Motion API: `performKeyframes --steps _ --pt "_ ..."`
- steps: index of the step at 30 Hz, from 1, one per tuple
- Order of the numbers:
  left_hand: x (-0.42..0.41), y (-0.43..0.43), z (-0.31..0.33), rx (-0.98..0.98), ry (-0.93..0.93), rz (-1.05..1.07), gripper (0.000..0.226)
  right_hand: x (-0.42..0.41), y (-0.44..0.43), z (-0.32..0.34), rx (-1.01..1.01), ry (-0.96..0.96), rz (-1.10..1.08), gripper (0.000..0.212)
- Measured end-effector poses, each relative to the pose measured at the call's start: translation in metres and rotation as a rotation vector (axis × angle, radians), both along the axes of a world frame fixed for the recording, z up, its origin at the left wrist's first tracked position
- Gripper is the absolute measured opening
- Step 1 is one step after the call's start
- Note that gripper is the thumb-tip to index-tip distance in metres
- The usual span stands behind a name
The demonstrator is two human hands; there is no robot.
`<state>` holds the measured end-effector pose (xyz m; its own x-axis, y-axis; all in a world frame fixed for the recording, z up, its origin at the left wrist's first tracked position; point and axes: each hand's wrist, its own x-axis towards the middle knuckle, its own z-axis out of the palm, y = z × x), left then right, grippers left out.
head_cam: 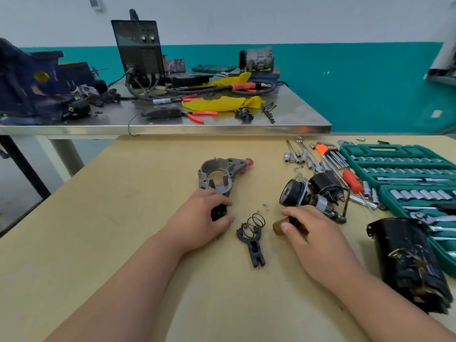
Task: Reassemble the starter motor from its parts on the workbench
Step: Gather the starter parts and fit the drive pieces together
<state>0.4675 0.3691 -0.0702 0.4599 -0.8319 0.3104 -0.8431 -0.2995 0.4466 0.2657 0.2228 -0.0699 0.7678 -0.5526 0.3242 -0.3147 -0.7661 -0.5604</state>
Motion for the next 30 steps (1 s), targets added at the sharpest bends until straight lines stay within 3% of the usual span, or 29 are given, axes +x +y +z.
performKeyframes --steps 3,5,7,14,18,20,22,23,25,27,30 --pt "0.001 0.003 0.007 -0.306 0.416 0.213 0.003 -0.004 0.003 0.002 -0.005 -0.068 0.011 0.029" --pt "0.004 0.007 0.013 -0.468 0.752 0.311 0.008 -0.004 0.006 0.003 -0.036 -0.017 0.05 0.03" --pt "0.011 0.016 0.015 -0.514 0.936 0.415 0.013 -0.003 0.008 0.0 -0.05 0.08 0.078 0.032" --pt "0.031 0.039 0.004 -0.335 0.489 0.549 0.012 -0.005 0.01 0.001 -0.023 0.131 -0.003 0.052" --pt "0.027 0.036 -0.001 -0.176 0.368 0.565 0.011 -0.018 0.011 0.007 -0.124 0.095 -0.011 0.045" --pt "0.015 0.032 0.005 -0.163 0.169 0.598 0.018 -0.021 0.01 0.007 -0.138 0.081 -0.042 0.038" --pt "-0.013 0.021 0.012 -0.186 -0.144 0.469 0.029 -0.018 0.001 0.01 -0.084 0.049 -0.121 0.036" --pt "-0.033 0.014 0.016 -0.193 -0.208 0.341 0.034 -0.013 -0.005 0.013 -0.052 0.032 -0.169 0.038" --pt "-0.074 -0.008 0.018 -0.113 -0.146 0.118 0.05 -0.003 -0.017 0.018 -0.014 0.029 -0.267 0.046" --pt "-0.102 -0.033 0.011 0.049 -0.139 0.028 0.059 0.006 -0.026 0.019 0.018 0.047 -0.341 0.053" --pt "-0.114 -0.056 0.003 0.157 -0.247 0.052 0.043 0.011 -0.031 0.011 -0.006 0.128 -0.373 0.057"
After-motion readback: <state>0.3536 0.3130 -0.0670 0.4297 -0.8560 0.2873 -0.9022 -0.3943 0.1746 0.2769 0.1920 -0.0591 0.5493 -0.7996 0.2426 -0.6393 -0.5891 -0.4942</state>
